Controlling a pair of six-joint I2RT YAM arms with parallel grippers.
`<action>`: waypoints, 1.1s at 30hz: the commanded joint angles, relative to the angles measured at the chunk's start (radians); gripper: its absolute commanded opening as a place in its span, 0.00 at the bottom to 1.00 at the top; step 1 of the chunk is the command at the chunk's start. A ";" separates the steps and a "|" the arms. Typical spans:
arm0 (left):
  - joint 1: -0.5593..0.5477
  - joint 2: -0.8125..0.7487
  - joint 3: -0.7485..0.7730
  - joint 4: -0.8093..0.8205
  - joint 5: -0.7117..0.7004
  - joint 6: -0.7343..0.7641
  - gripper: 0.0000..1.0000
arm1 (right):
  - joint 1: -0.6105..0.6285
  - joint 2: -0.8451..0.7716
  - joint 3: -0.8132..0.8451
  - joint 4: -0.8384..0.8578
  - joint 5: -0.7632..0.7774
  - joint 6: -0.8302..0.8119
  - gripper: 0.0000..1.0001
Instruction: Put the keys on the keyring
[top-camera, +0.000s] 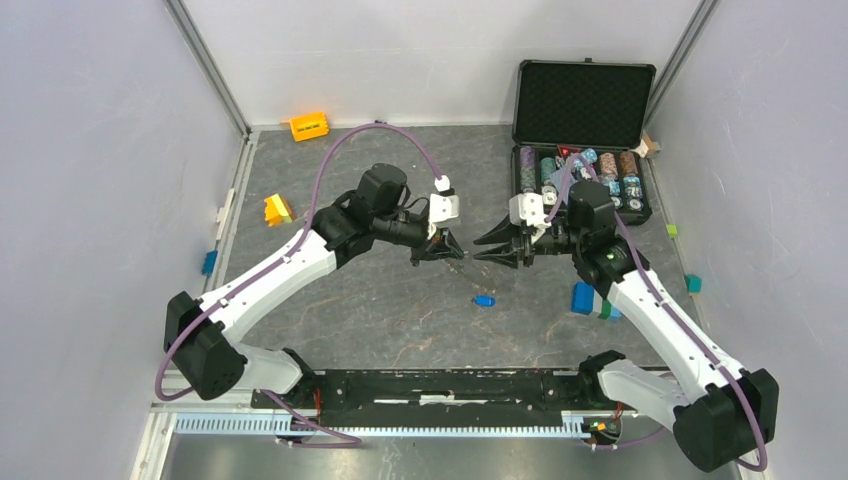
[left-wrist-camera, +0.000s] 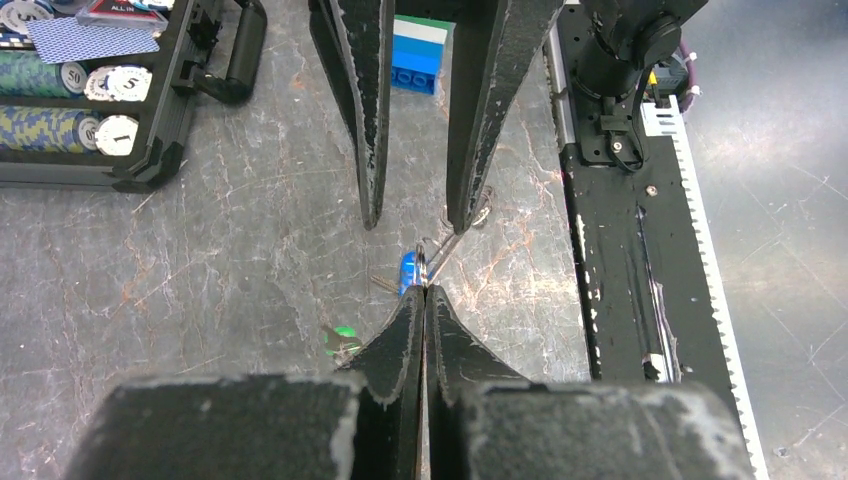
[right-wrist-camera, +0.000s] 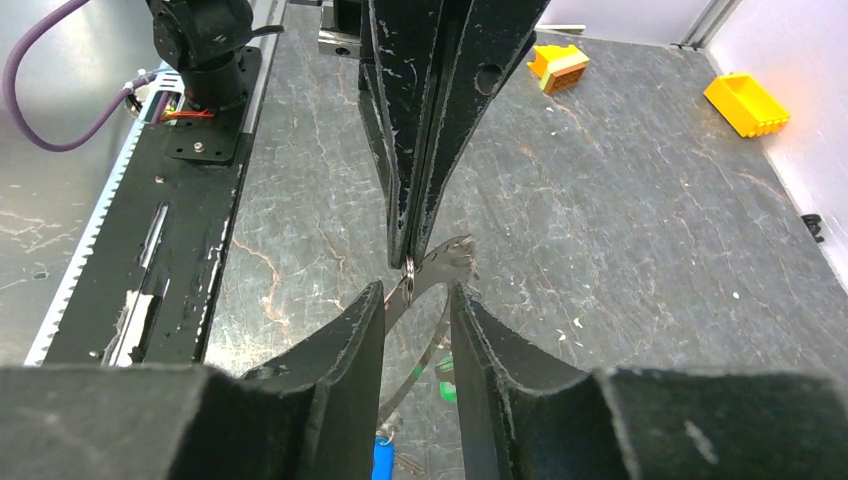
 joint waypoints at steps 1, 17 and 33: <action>0.002 -0.040 0.002 0.056 0.046 0.009 0.02 | 0.018 0.021 -0.002 0.020 -0.001 -0.004 0.35; 0.002 -0.026 0.011 0.045 0.041 0.024 0.03 | 0.064 0.054 0.006 0.036 0.091 -0.023 0.00; 0.049 -0.134 -0.077 0.057 0.005 0.124 0.52 | 0.057 0.058 -0.138 0.595 -0.007 0.454 0.00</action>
